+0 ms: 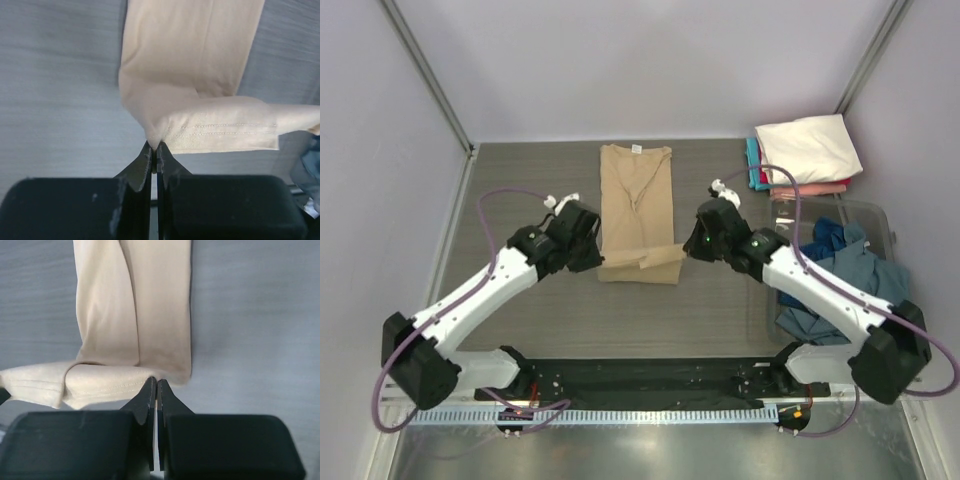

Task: Fold and stack the t-shirts
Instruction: Fold the tshirt

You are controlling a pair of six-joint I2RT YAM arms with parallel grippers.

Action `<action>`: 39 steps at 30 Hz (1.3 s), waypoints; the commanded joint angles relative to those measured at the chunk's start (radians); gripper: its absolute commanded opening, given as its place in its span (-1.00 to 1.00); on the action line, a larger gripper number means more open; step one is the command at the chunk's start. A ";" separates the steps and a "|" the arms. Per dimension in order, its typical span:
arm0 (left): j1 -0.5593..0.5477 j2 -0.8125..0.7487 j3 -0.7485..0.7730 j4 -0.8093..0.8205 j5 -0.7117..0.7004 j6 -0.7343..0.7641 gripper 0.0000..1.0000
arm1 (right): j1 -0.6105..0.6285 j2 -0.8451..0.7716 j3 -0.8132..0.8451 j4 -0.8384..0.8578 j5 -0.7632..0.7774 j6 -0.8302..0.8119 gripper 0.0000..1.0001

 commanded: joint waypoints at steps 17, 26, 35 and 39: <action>0.304 0.635 0.488 0.025 0.182 0.342 -0.99 | -0.264 0.599 0.494 0.069 -0.263 -0.322 -0.98; 0.347 0.783 0.570 0.054 0.288 0.355 -1.00 | -0.307 0.736 0.578 0.071 -0.294 -0.328 -0.98; 0.370 0.948 0.823 -0.079 0.280 0.366 -0.80 | -0.339 0.897 0.759 0.055 -0.342 -0.327 -0.25; 0.407 1.022 1.069 -0.193 0.260 0.362 -0.15 | -0.365 0.996 0.998 -0.074 -0.372 -0.345 0.21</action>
